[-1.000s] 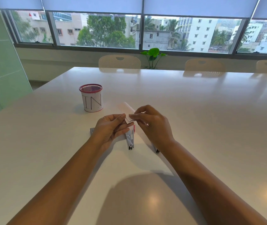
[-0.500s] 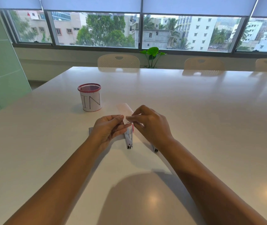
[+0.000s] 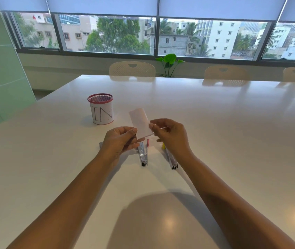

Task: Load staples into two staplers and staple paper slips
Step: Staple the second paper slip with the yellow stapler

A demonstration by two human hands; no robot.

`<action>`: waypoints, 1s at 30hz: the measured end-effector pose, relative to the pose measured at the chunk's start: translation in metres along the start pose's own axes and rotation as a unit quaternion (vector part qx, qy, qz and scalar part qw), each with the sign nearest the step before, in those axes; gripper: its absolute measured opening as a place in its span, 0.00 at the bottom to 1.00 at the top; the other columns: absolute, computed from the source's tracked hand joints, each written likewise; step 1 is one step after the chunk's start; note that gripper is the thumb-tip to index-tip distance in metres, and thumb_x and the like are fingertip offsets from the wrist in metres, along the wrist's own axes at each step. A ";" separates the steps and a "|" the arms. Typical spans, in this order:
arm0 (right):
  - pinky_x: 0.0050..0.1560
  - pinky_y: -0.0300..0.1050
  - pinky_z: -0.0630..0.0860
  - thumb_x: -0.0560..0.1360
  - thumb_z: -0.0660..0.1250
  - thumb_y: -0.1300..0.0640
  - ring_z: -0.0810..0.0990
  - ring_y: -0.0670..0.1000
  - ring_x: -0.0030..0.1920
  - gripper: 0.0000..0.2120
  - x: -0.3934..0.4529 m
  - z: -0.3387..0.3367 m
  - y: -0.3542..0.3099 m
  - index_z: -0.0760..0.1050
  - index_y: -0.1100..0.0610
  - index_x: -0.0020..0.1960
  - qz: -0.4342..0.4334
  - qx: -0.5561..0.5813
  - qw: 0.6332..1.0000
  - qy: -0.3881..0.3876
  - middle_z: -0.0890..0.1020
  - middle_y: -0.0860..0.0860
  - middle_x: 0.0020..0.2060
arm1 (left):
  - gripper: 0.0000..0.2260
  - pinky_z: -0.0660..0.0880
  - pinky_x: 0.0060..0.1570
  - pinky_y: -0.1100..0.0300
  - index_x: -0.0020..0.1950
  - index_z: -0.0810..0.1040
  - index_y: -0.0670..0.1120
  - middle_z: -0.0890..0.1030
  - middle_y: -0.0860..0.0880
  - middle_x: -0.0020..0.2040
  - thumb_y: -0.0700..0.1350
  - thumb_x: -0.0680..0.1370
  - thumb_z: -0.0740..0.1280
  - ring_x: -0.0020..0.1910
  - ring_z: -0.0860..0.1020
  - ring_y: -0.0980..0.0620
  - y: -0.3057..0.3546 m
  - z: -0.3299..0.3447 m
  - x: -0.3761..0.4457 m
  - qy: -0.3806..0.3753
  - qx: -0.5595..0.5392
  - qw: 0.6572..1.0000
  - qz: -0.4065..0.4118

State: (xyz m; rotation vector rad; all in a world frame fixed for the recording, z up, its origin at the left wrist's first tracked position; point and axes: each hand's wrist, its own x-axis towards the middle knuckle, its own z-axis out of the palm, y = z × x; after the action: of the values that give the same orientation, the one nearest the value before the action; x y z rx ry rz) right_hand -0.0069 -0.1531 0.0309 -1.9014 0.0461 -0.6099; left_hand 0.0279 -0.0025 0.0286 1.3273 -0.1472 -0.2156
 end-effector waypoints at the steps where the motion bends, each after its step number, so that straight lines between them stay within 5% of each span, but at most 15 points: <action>1: 0.34 0.35 0.79 0.72 0.70 0.53 0.80 0.45 0.37 0.14 0.000 0.000 0.000 0.79 0.58 0.56 0.031 0.012 0.999 -0.013 0.83 0.53 0.44 | 0.03 0.80 0.32 0.64 0.47 0.78 0.41 0.83 0.48 0.32 0.40 0.75 0.66 0.29 0.82 0.53 -0.001 0.001 0.000 0.002 0.023 1.000 0.005; 7: 0.38 0.39 0.81 0.71 0.72 0.52 0.82 0.45 0.36 0.18 0.000 -0.001 0.001 0.78 0.61 0.56 0.122 0.045 0.990 -0.052 0.83 0.54 0.44 | 0.02 0.79 0.30 0.65 0.42 0.78 0.43 0.80 0.40 0.37 0.39 0.74 0.67 0.27 0.80 0.55 0.000 0.002 -0.001 -0.009 0.084 0.996 0.025; 16: 0.40 0.39 0.81 0.70 0.73 0.56 0.82 0.48 0.36 0.16 -0.001 -0.001 0.001 0.78 0.63 0.53 0.158 0.120 0.978 -0.058 0.83 0.53 0.40 | 0.02 0.76 0.26 0.69 0.43 0.77 0.43 0.80 0.48 0.28 0.39 0.75 0.66 0.24 0.79 0.58 0.002 0.004 -0.003 -0.004 0.093 0.995 0.031; 30: 0.33 0.35 0.76 0.69 0.73 0.56 0.80 0.46 0.32 0.08 0.000 -0.001 -0.001 0.75 0.56 0.42 0.193 0.161 0.965 -0.074 0.81 0.51 0.36 | 0.02 0.76 0.26 0.69 0.46 0.77 0.42 0.80 0.46 0.30 0.40 0.75 0.66 0.24 0.79 0.58 -0.001 0.007 -0.002 0.009 0.108 0.994 0.033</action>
State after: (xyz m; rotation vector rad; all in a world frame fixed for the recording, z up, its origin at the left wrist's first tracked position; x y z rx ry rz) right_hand -0.0073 -0.1541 0.0321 -1.5592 0.2028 -0.1937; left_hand 0.0249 -0.0084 0.0296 1.5369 -0.2035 -0.1345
